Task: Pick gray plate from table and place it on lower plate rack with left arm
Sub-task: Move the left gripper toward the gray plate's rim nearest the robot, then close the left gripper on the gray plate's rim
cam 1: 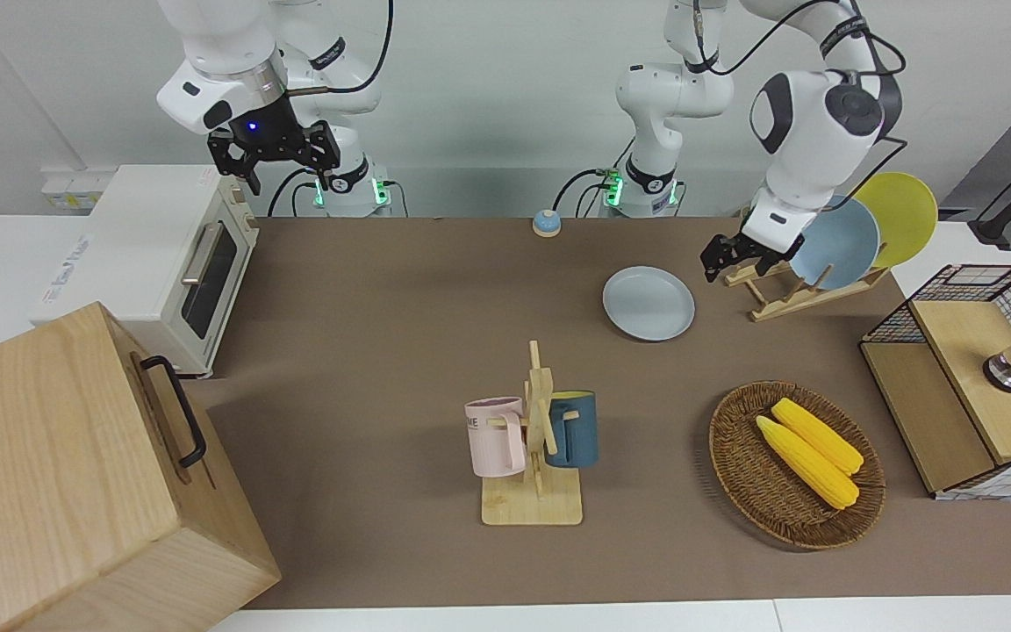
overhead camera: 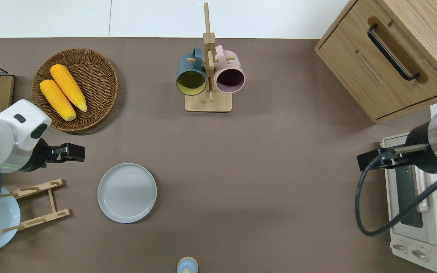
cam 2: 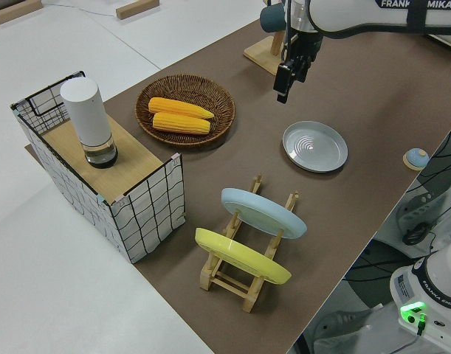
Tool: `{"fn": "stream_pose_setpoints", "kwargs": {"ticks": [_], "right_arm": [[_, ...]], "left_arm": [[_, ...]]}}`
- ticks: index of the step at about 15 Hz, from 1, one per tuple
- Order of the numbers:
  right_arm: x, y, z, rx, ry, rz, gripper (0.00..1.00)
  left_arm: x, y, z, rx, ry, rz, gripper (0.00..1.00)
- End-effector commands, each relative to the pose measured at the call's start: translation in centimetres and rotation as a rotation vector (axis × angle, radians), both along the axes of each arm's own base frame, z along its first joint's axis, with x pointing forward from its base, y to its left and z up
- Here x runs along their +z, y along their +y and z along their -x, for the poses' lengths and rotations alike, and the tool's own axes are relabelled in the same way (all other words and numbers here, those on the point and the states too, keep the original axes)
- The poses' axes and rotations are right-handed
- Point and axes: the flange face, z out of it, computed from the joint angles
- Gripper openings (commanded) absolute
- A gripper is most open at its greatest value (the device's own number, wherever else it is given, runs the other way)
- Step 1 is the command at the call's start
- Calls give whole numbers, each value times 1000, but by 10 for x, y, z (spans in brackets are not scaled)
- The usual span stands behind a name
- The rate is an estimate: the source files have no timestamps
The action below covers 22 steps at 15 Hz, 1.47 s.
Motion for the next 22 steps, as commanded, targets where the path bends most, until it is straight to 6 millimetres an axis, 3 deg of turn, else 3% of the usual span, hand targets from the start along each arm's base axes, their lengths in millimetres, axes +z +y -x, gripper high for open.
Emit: {"fn": "stream_pose_setpoints", "kwargs": {"ticks": [1, 3, 6, 13, 15, 17, 19, 20, 22], "right_arm": [[4, -3, 3, -3, 5, -2, 990], [4, -3, 3, -3, 5, -2, 987], [4, -4, 3, -5, 5, -2, 987], [4, -4, 3, -5, 5, -2, 990], [4, -4, 3, -5, 5, -2, 990], [4, -4, 3, -5, 5, -1, 987], [4, -3, 3, -3, 5, -2, 990], [4, -4, 3, -5, 5, -2, 990], [4, -4, 3, -5, 5, -2, 990]], "left_arm": [[-58, 3, 30, 19, 16, -9, 991], [-97, 7, 45, 27, 41, -11, 989], [-126, 13, 56, 39, 79, -15, 983], [-167, 11, 62, 48, 162, -13, 951], [-176, 11, 61, 52, 174, -13, 885], [-178, 11, 61, 62, 178, -13, 668], [-177, 10, 61, 99, 178, 0, 203], [-177, 10, 61, 99, 178, 1, 55], [-176, 10, 60, 99, 176, 1, 0]]}}
